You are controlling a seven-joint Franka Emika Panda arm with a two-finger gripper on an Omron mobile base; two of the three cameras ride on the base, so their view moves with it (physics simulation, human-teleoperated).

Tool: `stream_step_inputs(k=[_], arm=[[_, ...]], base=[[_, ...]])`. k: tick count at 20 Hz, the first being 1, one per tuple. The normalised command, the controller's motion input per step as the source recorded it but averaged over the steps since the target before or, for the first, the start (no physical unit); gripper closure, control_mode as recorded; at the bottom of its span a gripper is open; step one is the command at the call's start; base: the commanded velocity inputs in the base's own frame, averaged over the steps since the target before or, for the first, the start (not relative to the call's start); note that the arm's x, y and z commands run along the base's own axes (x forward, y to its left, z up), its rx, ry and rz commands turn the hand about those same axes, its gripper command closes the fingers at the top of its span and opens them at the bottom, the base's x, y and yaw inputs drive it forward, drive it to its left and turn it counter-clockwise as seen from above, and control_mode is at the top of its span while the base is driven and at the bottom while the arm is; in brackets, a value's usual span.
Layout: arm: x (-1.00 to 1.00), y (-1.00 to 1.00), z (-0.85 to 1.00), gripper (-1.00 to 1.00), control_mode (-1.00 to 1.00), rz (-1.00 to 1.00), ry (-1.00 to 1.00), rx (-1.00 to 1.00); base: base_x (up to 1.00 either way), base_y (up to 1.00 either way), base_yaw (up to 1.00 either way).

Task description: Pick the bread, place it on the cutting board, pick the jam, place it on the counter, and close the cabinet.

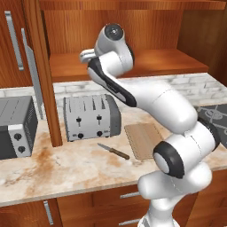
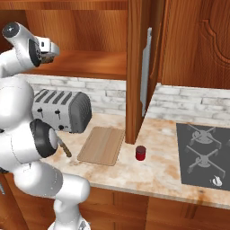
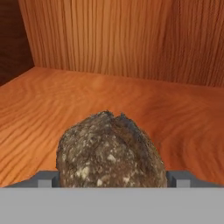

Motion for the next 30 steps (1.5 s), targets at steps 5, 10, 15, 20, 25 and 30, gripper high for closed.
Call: stream_step_inputs(k=[5,10,15,20,25,30], arm=[[-0.57,-0.28,0.00,1.00,-1.00,0.00,0.00,0.00],[-0.57,-0.27,0.00,1.00,-1.00,0.00,0.00,0.00],[-0.56,-0.30,0.00,1.00,-1.00,0.00,0.00,0.00],[-0.49,-0.30,0.00,1.00,-1.00,0.00,0.00,0.00],[-0.47,-0.28,0.00,1.00,-1.00,-0.02,0.00,0.00],[-0.51,-0.33,0.00,1.00,-1.00,-0.04,0.00,0.00]], base=[[0.00,0.00,0.00],[0.00,0.00,0.00],[0.00,0.00,0.00],[0.00,0.00,0.00],[0.00,0.00,0.00],[0.00,0.00,0.00]])
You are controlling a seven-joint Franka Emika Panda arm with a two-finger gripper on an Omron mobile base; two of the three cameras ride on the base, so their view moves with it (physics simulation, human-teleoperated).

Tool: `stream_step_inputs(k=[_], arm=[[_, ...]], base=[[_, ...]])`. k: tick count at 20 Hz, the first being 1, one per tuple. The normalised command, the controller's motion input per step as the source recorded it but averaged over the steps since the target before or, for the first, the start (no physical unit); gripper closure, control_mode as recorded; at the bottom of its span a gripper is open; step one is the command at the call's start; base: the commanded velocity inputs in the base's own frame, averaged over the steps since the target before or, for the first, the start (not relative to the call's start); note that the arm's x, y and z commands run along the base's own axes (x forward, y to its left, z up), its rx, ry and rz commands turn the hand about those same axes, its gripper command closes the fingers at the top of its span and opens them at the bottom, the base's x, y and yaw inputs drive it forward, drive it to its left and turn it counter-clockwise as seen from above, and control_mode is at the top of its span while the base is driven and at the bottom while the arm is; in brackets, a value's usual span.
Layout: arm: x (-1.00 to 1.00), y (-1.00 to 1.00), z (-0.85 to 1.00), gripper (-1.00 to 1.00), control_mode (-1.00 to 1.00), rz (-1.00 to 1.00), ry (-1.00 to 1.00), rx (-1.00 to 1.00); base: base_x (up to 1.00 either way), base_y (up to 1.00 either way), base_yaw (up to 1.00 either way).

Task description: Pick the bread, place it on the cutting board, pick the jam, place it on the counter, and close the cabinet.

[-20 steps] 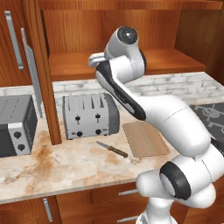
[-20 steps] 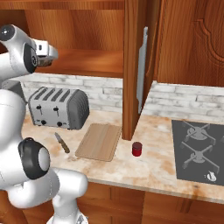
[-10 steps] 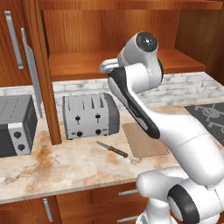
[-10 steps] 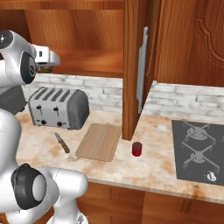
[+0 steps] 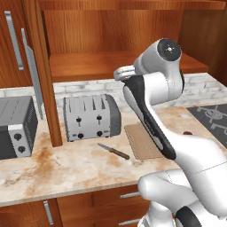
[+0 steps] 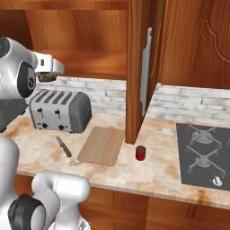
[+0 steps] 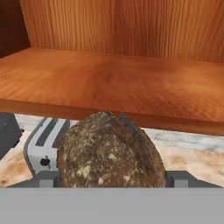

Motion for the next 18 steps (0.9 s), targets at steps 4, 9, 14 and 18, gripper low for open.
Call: stream_step_inputs(k=[4,9,14,18], arm=[[-0.46,-0.35,0.00,1.00,-1.00,-0.03,0.00,0.00],[-0.54,-0.34,0.00,1.00,-1.00,-0.02,0.00,0.00],[-0.48,-0.28,-0.02,1.00,-1.00,-0.01,0.00,0.00],[-0.39,-0.23,-0.10,1.00,-1.00,-0.01,0.00,0.00]], base=[[0.00,0.00,0.00],[0.00,0.00,0.00],[0.00,0.00,0.00],[0.00,0.00,0.00]])
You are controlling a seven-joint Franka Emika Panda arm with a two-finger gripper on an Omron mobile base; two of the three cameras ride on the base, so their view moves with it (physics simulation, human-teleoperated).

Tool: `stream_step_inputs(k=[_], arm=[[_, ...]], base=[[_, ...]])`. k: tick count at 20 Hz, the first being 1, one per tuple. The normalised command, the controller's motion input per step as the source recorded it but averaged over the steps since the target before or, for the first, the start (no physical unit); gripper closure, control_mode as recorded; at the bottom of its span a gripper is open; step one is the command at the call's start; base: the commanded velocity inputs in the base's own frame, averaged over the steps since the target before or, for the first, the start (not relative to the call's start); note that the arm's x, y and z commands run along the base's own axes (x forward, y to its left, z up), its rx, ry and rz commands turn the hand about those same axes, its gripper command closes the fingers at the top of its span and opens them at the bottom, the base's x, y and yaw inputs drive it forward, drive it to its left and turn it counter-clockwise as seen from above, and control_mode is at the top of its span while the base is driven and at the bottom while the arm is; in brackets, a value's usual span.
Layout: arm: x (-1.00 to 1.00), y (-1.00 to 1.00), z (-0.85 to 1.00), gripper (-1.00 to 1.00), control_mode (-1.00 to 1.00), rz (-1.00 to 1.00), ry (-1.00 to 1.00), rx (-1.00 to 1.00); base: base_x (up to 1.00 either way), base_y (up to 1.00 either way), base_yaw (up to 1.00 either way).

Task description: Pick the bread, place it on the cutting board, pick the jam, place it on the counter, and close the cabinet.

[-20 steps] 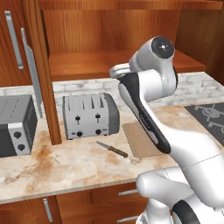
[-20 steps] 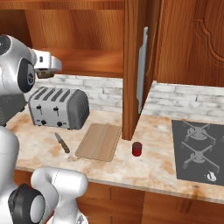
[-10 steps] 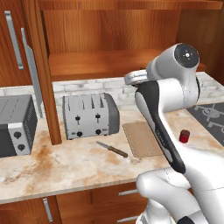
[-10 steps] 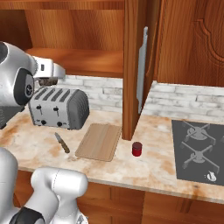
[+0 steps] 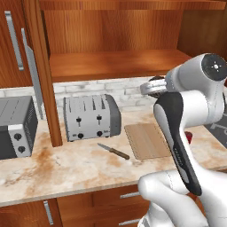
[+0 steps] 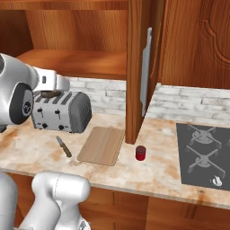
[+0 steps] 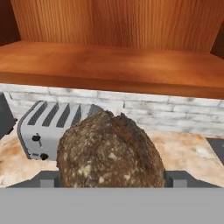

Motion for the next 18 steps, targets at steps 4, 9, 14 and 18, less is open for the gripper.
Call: stream_step_inputs(k=[4,9,14,18], arm=[[-0.28,-0.19,-0.15,1.00,-1.00,-0.03,0.01,0.00],[-0.16,-0.23,-0.26,1.00,-1.00,-0.03,0.00,0.00],[-0.05,-0.23,-0.36,1.00,-1.00,-0.01,0.00,0.00],[0.00,-0.19,-0.46,1.00,-1.00,0.00,0.00,0.00]], base=[[0.00,0.00,0.00],[0.00,0.00,0.00],[0.00,0.00,0.00],[0.00,0.00,0.00]])
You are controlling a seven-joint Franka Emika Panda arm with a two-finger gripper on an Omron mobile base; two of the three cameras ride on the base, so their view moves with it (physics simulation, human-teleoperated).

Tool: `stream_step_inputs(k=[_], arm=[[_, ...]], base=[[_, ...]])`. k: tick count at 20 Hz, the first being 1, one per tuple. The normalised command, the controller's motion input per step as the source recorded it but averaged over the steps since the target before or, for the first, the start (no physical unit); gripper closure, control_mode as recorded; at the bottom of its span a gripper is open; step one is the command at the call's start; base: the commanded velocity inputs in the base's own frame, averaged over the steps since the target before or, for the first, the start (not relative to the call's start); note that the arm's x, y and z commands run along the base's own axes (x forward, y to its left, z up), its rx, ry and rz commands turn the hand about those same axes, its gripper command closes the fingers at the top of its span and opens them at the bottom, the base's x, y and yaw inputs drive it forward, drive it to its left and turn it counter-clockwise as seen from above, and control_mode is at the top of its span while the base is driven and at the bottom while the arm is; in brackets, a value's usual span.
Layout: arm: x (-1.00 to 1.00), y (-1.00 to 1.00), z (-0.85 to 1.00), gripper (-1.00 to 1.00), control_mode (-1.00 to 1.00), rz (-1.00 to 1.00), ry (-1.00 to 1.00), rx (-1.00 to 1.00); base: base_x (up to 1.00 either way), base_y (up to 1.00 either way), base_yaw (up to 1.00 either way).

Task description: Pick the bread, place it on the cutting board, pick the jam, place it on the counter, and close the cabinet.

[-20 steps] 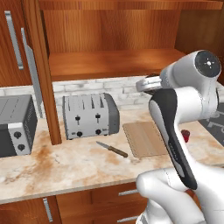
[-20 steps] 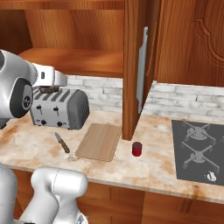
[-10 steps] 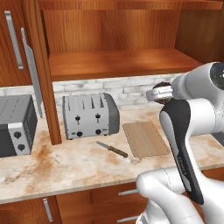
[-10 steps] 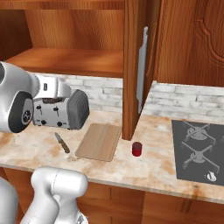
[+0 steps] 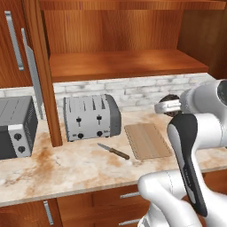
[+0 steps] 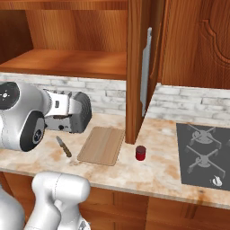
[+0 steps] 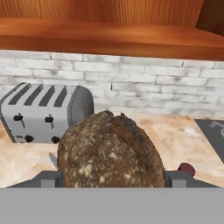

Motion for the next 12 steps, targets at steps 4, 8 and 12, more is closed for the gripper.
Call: stream_step_inputs(k=[4,8,12], arm=[[0.00,-0.16,-0.52,1.00,-1.00,0.00,0.00,-0.02],[0.00,-0.16,-0.49,1.00,-1.00,0.00,0.00,-0.01],[0.00,-0.13,-0.47,1.00,-1.00,0.00,0.00,-0.02]], base=[[0.00,0.00,0.00],[0.00,0.00,0.00],[0.00,0.00,0.00]])
